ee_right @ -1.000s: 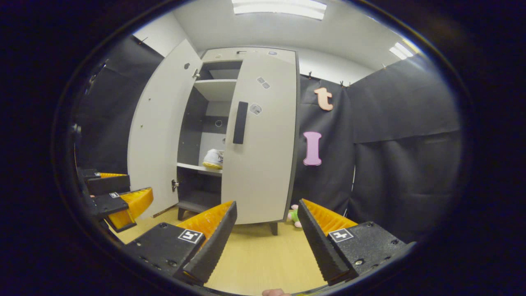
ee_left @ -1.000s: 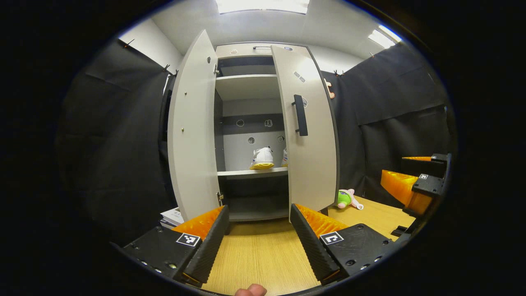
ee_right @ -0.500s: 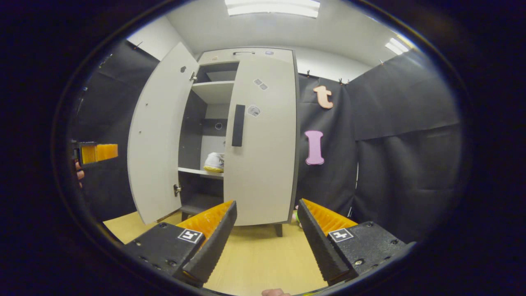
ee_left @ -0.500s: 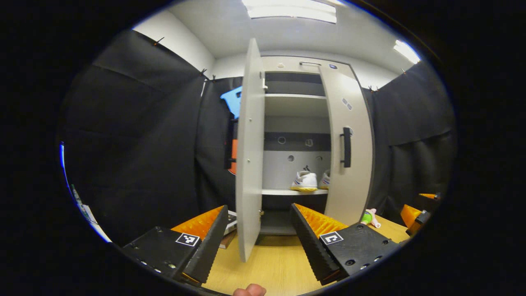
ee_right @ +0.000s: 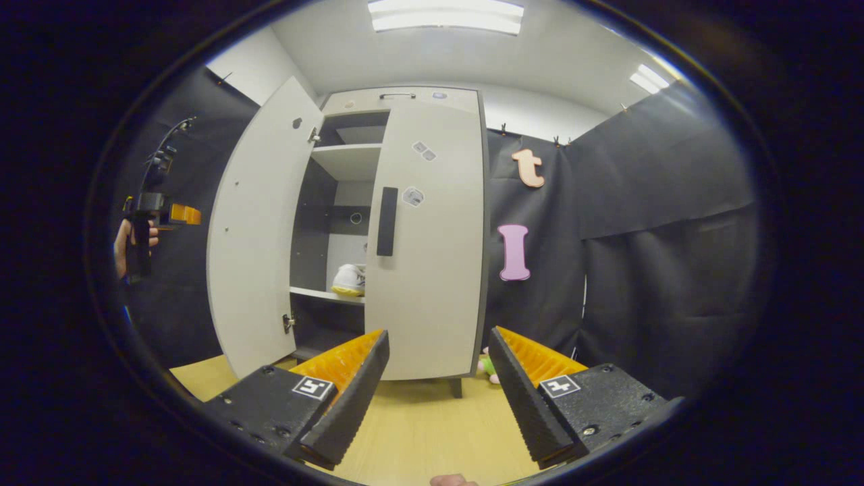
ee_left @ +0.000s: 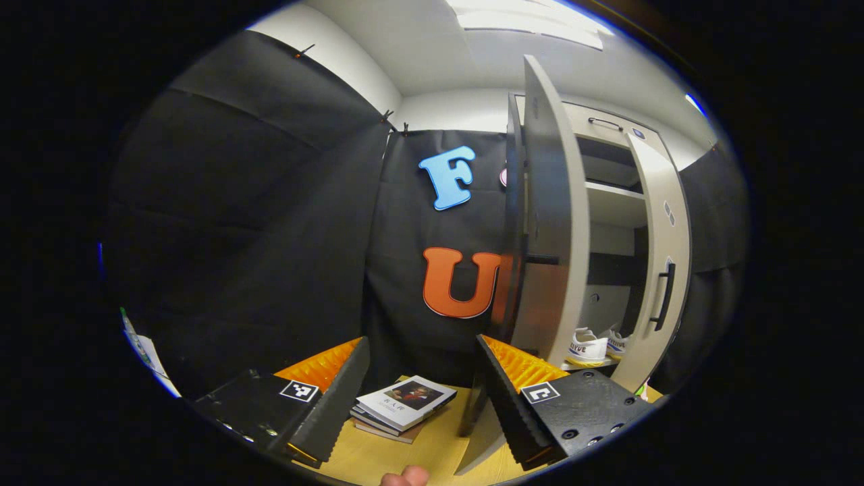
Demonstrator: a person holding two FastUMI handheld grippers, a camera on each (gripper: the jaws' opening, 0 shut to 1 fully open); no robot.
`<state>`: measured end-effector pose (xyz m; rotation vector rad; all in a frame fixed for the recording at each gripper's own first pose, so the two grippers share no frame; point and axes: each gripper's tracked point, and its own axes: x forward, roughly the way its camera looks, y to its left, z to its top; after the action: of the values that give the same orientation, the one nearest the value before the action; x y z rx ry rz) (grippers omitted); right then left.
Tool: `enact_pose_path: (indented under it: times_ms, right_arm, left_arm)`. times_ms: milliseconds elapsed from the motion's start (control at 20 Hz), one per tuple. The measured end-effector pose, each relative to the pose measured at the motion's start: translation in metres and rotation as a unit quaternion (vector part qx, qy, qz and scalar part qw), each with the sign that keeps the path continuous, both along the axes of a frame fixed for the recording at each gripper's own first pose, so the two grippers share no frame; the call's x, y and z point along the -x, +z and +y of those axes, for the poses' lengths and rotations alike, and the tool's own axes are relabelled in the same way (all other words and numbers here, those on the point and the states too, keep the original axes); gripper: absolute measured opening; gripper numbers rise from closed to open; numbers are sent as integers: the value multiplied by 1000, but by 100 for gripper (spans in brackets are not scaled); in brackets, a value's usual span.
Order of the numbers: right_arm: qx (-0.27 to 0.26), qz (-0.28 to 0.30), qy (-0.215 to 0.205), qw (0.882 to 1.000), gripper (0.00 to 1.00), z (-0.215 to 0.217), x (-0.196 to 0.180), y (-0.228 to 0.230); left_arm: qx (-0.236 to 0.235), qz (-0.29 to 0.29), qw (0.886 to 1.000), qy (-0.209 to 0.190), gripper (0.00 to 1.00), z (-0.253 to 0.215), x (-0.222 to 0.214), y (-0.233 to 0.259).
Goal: Grab one shoe with the right hand and put it into the shoe cabinet, grab the other shoe with the left hand and put it into the shoe cabinet; then close the right door with the right hand and the left door with the left hand.
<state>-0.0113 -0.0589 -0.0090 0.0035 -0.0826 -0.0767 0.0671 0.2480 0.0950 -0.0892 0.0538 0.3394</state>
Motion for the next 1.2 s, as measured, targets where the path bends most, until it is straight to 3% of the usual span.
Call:
enact_pose_path:
  times_ms: [150, 200, 250, 450, 650, 1200]
  right_arm:
    - [0, 2, -4, 1000, 100, -1, -1, -1]
    - [0, 4, -6, 1000, 96, -1, -2, -2]
    - [-1, 4, -6, 1000, 100, -1, -2, -2]
    - [-3, 5, -9, 1000, 96, -2, -7, -2]
    - [-6, 6, -6, 1000, 96, 1, -12, -3]
    - [-12, 10, -25, 1000, 96, -25, -18, -7]
  left_arm:
    - [14, -1, 1000, -11, 93, 14, -27, 4]
    - [18, 0, 1000, -18, 93, 15, -34, 5]
    - [19, 2, 999, -28, 93, 13, -43, 6]
    - [1, 1, 1000, -30, 93, 17, -55, 12]
    - [24, 7, 997, -66, 92, -8, -57, 9]
    - [35, 0, 992, -117, 92, -95, -67, 7]
